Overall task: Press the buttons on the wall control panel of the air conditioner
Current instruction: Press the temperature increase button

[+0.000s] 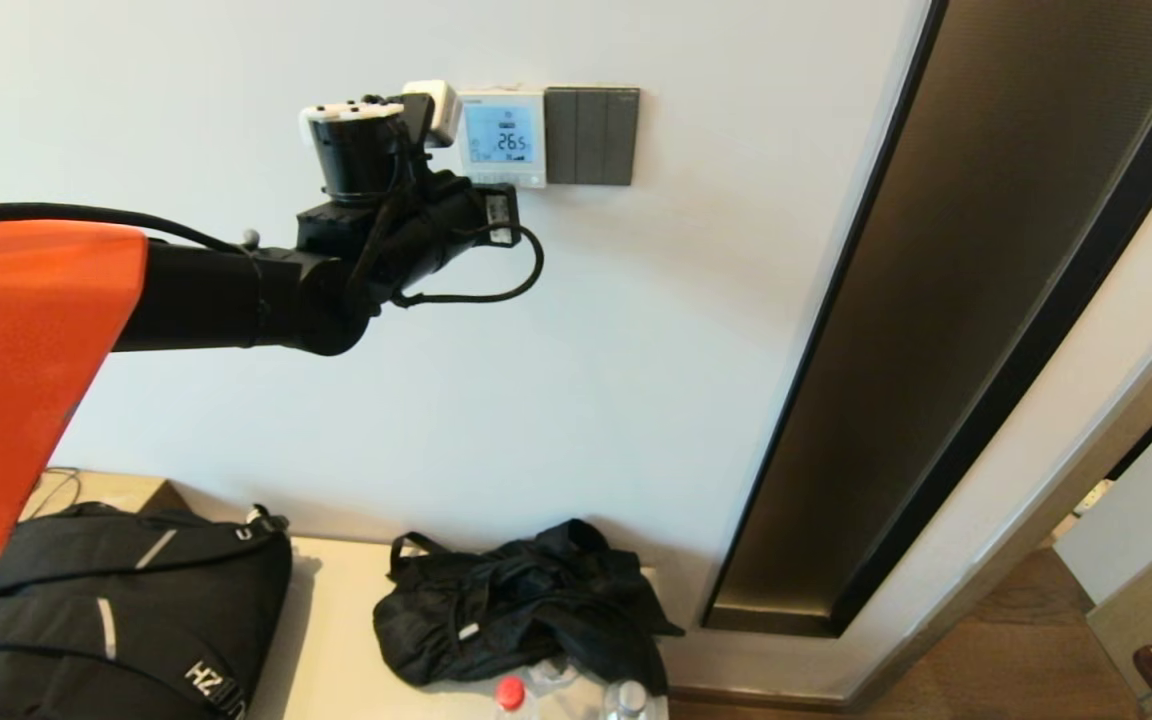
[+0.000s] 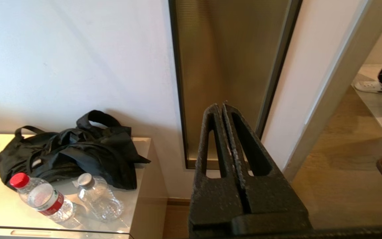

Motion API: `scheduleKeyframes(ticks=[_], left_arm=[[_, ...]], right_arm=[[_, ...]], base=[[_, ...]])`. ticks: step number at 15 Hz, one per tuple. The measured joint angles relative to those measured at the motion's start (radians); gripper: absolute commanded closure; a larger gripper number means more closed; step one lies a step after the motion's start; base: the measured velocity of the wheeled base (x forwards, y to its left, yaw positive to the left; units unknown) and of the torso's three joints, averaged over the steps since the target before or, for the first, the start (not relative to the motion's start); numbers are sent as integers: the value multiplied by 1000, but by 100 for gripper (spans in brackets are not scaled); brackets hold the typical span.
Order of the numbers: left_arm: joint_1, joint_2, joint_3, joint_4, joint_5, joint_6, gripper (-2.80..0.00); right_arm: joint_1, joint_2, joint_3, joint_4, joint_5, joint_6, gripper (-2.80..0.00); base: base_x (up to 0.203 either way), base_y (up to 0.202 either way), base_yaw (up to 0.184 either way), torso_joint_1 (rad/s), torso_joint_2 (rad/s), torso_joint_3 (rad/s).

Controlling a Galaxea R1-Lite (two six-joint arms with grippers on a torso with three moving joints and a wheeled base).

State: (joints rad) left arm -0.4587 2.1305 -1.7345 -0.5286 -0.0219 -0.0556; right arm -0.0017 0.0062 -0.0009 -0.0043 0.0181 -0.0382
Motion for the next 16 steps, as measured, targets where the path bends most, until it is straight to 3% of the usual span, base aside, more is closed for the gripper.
scheduleKeyframes(ticks=[7, 16], left_arm=[[4, 19, -20, 5, 0, 0, 0], [2, -19, 51, -28, 4, -1, 0]], right_arm=[[0, 0, 1, 0, 0, 0, 0], [0, 0, 1, 0, 0, 1, 0]], base=[[0, 0, 0, 0, 0, 0], [0, 0, 0, 0, 0, 0]])
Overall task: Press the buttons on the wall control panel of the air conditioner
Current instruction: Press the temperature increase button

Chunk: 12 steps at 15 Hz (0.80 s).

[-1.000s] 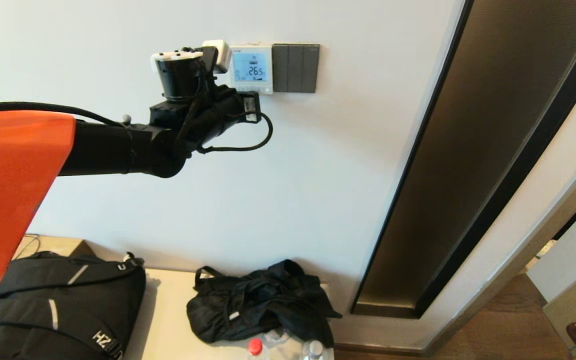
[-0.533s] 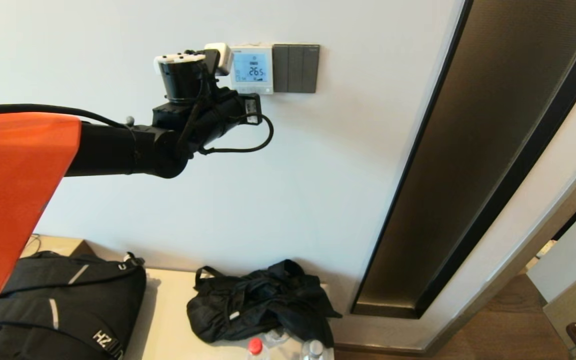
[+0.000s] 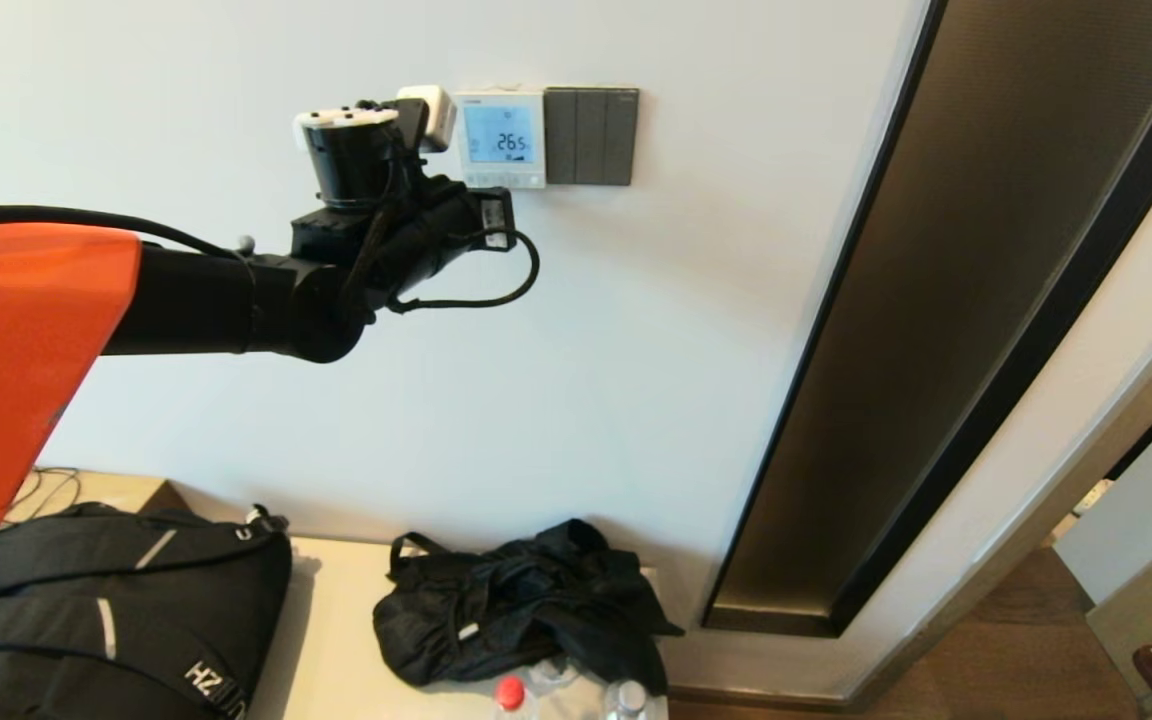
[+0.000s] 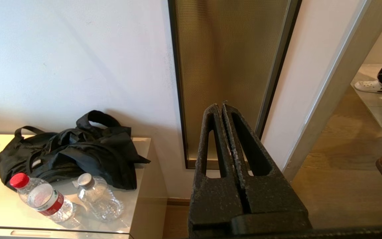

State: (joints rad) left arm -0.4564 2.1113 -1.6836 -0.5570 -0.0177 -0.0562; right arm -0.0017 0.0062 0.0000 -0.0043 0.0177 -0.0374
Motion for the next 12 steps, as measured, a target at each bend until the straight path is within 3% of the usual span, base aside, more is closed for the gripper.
scheduleKeyframes(ticks=[12], left_arm=[[0, 16, -43, 19, -2, 1, 0]], right_arm=[[0, 0, 0, 0, 0, -1, 0]], base=[[0, 0, 0, 0, 0, 0]])
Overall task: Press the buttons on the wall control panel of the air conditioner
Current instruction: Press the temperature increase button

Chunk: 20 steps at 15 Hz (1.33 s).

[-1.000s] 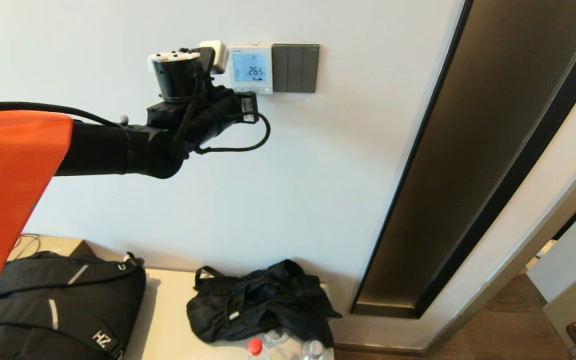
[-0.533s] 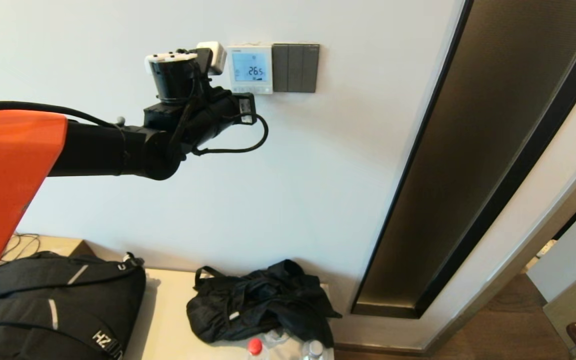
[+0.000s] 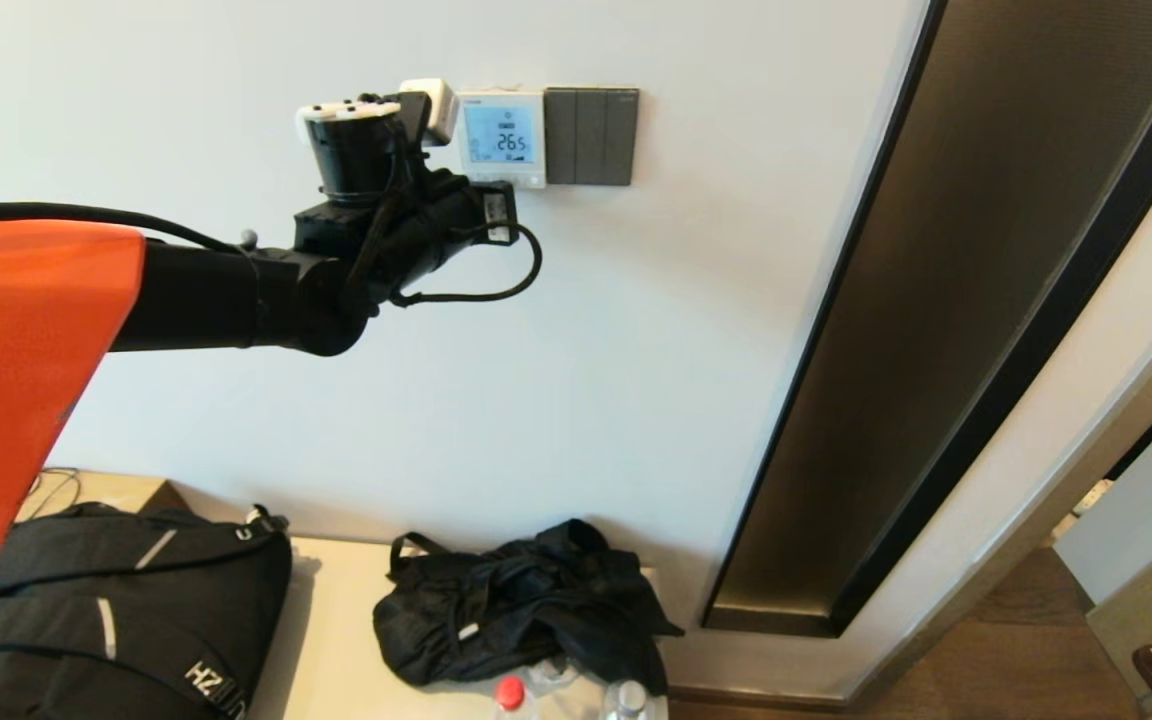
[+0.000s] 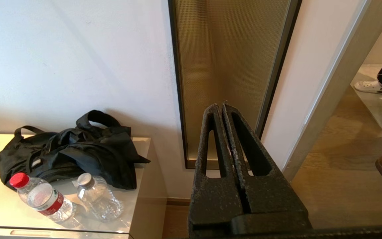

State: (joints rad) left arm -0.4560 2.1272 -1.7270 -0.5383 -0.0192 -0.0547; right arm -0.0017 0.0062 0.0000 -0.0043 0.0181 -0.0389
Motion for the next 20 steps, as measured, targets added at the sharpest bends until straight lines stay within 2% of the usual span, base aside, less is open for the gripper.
scheduleKeyframes(ticks=[10, 20], left_arm=[[1, 13, -44, 36, 1, -1, 0], [-8, -76, 119, -42, 1, 0, 0]], right_arm=[[0, 0, 0, 0, 0, 1, 0], [0, 0, 0, 0, 0, 1, 0]], base=[[0, 0, 0, 0, 0, 0], [0, 0, 0, 0, 0, 0]])
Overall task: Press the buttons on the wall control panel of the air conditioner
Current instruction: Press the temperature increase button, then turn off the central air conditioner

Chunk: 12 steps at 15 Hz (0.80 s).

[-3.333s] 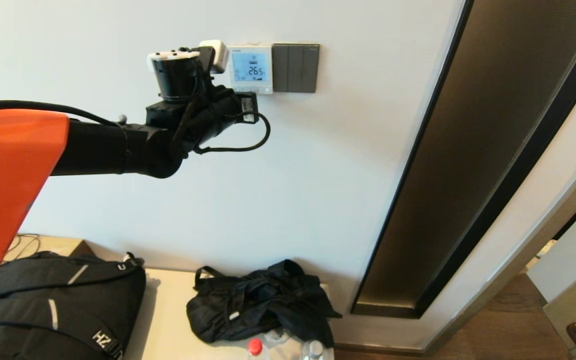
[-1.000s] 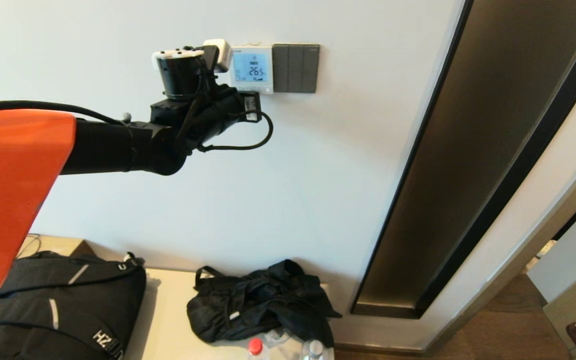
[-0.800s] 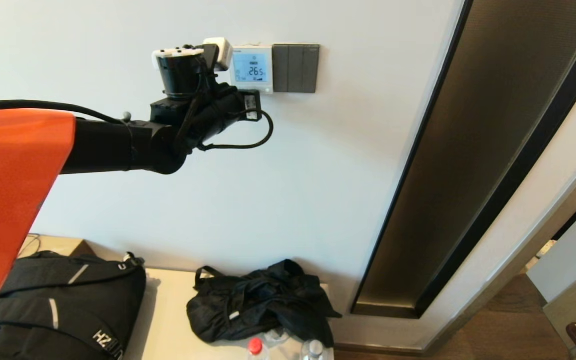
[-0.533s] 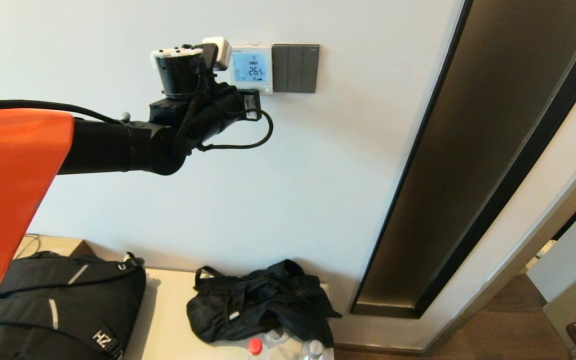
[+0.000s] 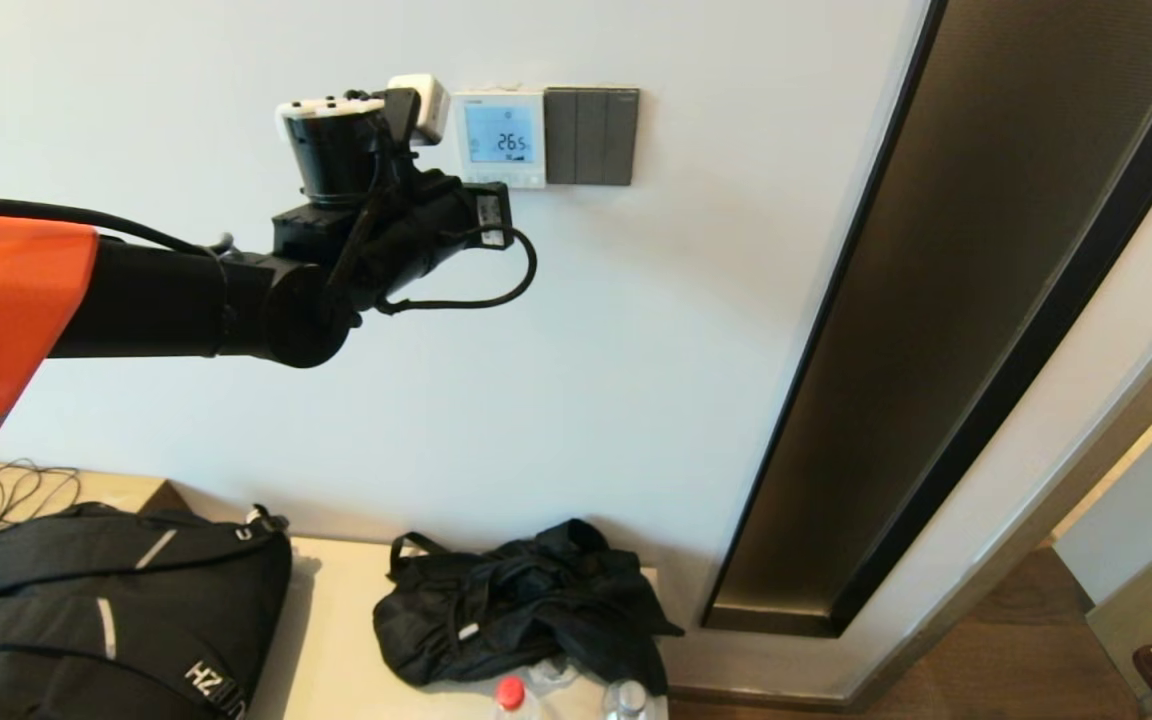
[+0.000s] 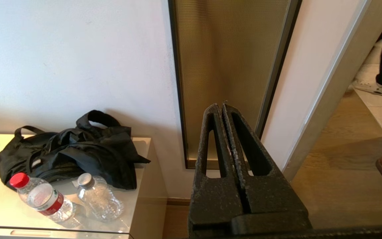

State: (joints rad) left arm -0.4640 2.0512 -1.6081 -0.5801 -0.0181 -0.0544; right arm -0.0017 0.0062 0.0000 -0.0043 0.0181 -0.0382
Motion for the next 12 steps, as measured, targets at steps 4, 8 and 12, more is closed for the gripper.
scheduleKeyframes(ticks=[4, 8, 12], left_arm=[[-2, -61, 129, -67, 1, 0, 0], [23, -182, 356, -151, -1, 0, 0], [117, -382, 600, -211, -17, -2, 0]], right_arm=[[0, 0, 0, 0, 0, 0, 0], [0, 0, 0, 0, 0, 0, 0], [0, 0, 0, 1, -1, 4, 0]], base=[[0, 0, 0, 0, 0, 0], [0, 0, 0, 0, 0, 0], [0, 0, 0, 0, 0, 0]])
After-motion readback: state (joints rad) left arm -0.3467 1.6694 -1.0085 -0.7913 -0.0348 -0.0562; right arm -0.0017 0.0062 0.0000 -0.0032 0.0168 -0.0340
